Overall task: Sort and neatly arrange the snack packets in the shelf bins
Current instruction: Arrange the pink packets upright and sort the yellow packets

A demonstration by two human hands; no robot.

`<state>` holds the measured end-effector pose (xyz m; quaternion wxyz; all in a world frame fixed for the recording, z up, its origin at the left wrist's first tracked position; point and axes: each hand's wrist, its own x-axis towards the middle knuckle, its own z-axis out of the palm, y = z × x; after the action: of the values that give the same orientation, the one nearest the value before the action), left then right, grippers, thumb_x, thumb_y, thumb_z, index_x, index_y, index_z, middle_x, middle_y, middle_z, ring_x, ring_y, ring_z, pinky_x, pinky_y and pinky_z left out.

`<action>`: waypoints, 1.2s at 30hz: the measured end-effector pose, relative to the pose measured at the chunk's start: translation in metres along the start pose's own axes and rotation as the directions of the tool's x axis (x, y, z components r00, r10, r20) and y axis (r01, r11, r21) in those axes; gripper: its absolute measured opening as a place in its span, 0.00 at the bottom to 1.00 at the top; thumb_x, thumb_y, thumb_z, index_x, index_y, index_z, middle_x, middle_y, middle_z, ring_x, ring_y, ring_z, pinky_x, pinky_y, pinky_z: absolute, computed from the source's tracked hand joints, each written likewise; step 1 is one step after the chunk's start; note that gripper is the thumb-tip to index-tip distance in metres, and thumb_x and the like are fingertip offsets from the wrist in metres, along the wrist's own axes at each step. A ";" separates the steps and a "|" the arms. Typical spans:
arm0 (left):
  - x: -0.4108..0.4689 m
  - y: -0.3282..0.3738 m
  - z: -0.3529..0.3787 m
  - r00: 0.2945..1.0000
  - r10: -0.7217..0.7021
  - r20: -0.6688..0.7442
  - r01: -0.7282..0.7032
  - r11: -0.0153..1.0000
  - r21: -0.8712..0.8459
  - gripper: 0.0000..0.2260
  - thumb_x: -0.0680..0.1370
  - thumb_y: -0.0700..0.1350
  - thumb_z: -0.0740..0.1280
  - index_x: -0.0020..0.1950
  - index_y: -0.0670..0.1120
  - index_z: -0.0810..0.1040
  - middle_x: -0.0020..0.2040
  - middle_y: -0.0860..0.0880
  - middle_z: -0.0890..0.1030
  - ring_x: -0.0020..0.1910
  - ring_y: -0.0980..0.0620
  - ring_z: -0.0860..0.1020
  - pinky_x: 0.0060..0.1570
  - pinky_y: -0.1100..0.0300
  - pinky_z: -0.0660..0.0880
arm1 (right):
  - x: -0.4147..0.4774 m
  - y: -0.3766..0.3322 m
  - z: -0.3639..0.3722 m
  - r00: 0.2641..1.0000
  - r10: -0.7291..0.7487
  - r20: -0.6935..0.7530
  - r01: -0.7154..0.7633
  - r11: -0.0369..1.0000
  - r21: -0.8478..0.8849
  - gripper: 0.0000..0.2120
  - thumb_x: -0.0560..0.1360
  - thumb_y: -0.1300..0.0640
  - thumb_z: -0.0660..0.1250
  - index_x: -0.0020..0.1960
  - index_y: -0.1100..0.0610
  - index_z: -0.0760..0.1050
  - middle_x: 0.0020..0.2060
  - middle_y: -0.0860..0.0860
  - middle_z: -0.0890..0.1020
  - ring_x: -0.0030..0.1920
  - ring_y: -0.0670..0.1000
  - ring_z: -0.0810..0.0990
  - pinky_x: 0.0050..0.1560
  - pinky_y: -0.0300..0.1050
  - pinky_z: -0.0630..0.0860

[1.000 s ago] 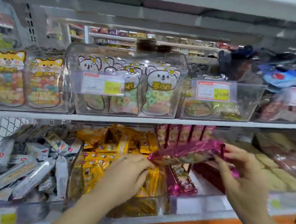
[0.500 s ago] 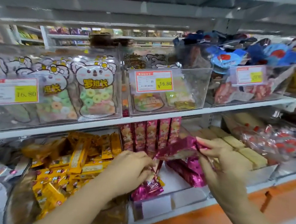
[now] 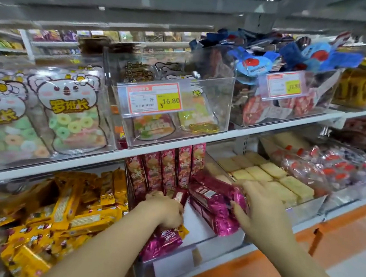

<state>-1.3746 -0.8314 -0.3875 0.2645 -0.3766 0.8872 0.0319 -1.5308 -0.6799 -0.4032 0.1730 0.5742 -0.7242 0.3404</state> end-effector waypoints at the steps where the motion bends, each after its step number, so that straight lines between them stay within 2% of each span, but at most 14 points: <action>1: 0.001 0.004 -0.002 0.999 -0.001 0.046 0.000 1.000 0.015 0.20 0.81 0.52 0.54 0.74 0.56 0.63 0.75 0.46 0.61 0.71 0.39 0.60 0.68 0.43 0.59 | 0.000 -0.001 -0.002 1.000 -0.004 -0.016 0.004 1.000 0.020 0.19 0.67 0.60 0.73 0.55 0.51 0.75 0.46 0.47 0.79 0.49 0.54 0.76 0.46 0.49 0.74; 5: 0.006 0.013 -0.002 0.997 -0.017 0.076 0.018 1.000 -0.014 0.19 0.81 0.46 0.56 0.72 0.47 0.67 0.71 0.44 0.68 0.68 0.42 0.66 0.58 0.53 0.66 | -0.002 -0.015 -0.006 0.998 -0.032 -0.058 0.036 0.996 0.085 0.12 0.70 0.55 0.69 0.53 0.51 0.76 0.47 0.45 0.79 0.50 0.51 0.76 0.49 0.47 0.73; 10: 0.012 -0.002 0.008 0.986 -0.084 -0.143 0.034 0.946 -0.322 0.10 0.78 0.54 0.59 0.55 0.64 0.77 0.65 0.49 0.73 0.69 0.42 0.60 0.69 0.37 0.49 | -0.002 -0.026 -0.004 0.996 -0.061 -0.059 0.067 0.991 0.115 0.06 0.69 0.54 0.67 0.46 0.50 0.78 0.44 0.43 0.80 0.49 0.49 0.77 0.50 0.45 0.71; 13: 0.006 -0.014 0.004 0.942 -0.100 -0.322 -0.103 0.823 -0.558 0.05 0.76 0.52 0.63 0.43 0.63 0.75 0.58 0.52 0.77 0.63 0.45 0.71 0.67 0.49 0.63 | -0.001 -0.029 -0.003 0.996 -0.059 -0.061 0.068 0.987 0.146 0.06 0.69 0.54 0.68 0.45 0.50 0.78 0.44 0.42 0.80 0.50 0.47 0.76 0.50 0.45 0.70; 16: -0.008 -0.019 -0.008 0.920 -0.078 -0.385 -0.222 0.706 -0.672 0.04 0.78 0.46 0.64 0.50 0.55 0.76 0.54 0.55 0.75 0.51 0.54 0.75 0.44 0.66 0.70 | -0.001 -0.031 0.001 0.998 -0.056 -0.020 0.058 0.981 0.183 0.06 0.69 0.53 0.67 0.46 0.49 0.78 0.45 0.41 0.80 0.51 0.48 0.77 0.51 0.48 0.73; 20: -0.022 -0.012 -0.021 0.915 -0.121 -0.384 -0.296 0.446 -0.845 0.05 0.78 0.42 0.63 0.52 0.51 0.77 0.46 0.51 0.79 0.43 0.52 0.79 0.42 0.64 0.76 | -0.004 -0.039 0.002 0.985 -0.105 0.139 0.075 0.976 0.202 0.17 0.71 0.41 0.62 0.56 0.44 0.76 0.54 0.39 0.77 0.58 0.44 0.72 0.59 0.45 0.68; 23: -0.024 -0.004 -0.026 0.949 -0.144 -0.280 -0.271 0.074 -0.960 0.07 0.80 0.41 0.60 0.52 0.49 0.77 0.40 0.48 0.79 0.37 0.52 0.77 0.41 0.59 0.78 | -0.004 -0.045 0.001 0.969 -0.128 0.213 0.096 0.983 0.154 0.24 0.68 0.36 0.61 0.61 0.43 0.73 0.59 0.40 0.75 0.58 0.43 0.71 0.58 0.42 0.64; 26: -0.027 0.001 -0.030 0.963 -0.095 -0.253 -0.267 -0.196 -0.944 0.08 0.81 0.41 0.60 0.57 0.48 0.75 0.46 0.45 0.81 0.41 0.51 0.79 0.47 0.60 0.78 | -0.002 -0.046 -0.001 0.983 -0.075 0.167 0.036 0.974 0.223 0.21 0.70 0.52 0.71 0.62 0.47 0.74 0.59 0.42 0.74 0.56 0.48 0.75 0.57 0.43 0.70; 28: -0.028 -0.001 -0.029 0.953 -0.067 -0.295 -0.302 -0.261 -0.917 0.10 0.81 0.41 0.60 0.60 0.52 0.72 0.53 0.46 0.81 0.47 0.49 0.81 0.52 0.57 0.78 | 0.001 -0.043 -0.003 0.996 -0.012 0.083 -0.012 0.957 0.289 0.21 0.69 0.62 0.72 0.61 0.52 0.76 0.56 0.42 0.75 0.53 0.43 0.74 0.57 0.38 0.72; 29: -0.029 -0.003 -0.028 0.945 -0.062 -0.322 -0.327 -0.211 -0.921 0.11 0.81 0.42 0.60 0.61 0.54 0.70 0.55 0.48 0.80 0.48 0.49 0.82 0.52 0.56 0.78 | 0.002 -0.041 -0.005 0.998 0.030 0.051 -0.044 0.954 0.296 0.21 0.69 0.64 0.72 0.60 0.53 0.77 0.54 0.42 0.75 0.51 0.39 0.72 0.56 0.31 0.70; 30: -0.027 -0.007 -0.025 0.932 -0.072 -0.354 -0.359 -0.059 -0.932 0.13 0.81 0.42 0.60 0.63 0.55 0.69 0.55 0.49 0.79 0.49 0.49 0.81 0.53 0.54 0.78 | 0.003 -0.039 -0.007 0.997 0.071 0.037 -0.079 0.954 0.290 0.20 0.69 0.64 0.72 0.59 0.53 0.77 0.52 0.41 0.75 0.49 0.38 0.71 0.54 0.26 0.68; 33: -0.019 -0.020 -0.009 0.905 0.038 -0.424 -0.322 0.714 -0.622 0.18 0.80 0.43 0.61 0.69 0.53 0.68 0.61 0.49 0.76 0.55 0.49 0.78 0.57 0.53 0.75 | 0.006 -0.030 -0.006 0.987 0.157 0.045 -0.163 0.951 0.263 0.18 0.69 0.63 0.72 0.58 0.53 0.76 0.48 0.42 0.74 0.46 0.43 0.73 0.48 0.28 0.69; 34: -0.016 -0.021 -0.003 0.930 0.122 -0.347 -0.281 0.843 -0.459 0.19 0.79 0.43 0.62 0.70 0.53 0.68 0.65 0.49 0.74 0.58 0.49 0.76 0.58 0.54 0.74 | 0.006 -0.027 -0.006 0.984 0.171 0.041 -0.176 0.951 0.252 0.18 0.69 0.62 0.72 0.58 0.53 0.76 0.48 0.43 0.74 0.47 0.45 0.73 0.47 0.29 0.67; 36: -0.016 -0.017 0.007 0.970 0.217 -0.109 -0.236 0.946 -0.222 0.22 0.77 0.42 0.64 0.70 0.55 0.69 0.69 0.48 0.71 0.62 0.47 0.73 0.59 0.55 0.72 | 0.005 -0.025 -0.003 0.986 0.164 0.025 -0.166 0.968 0.186 0.18 0.69 0.59 0.72 0.58 0.52 0.75 0.48 0.43 0.75 0.49 0.48 0.74 0.49 0.36 0.67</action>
<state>-1.3506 -0.8312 -0.3832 0.1756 -0.3016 0.9249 0.1506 -1.5091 -0.6843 -0.3901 0.0859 0.5274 -0.7350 0.4175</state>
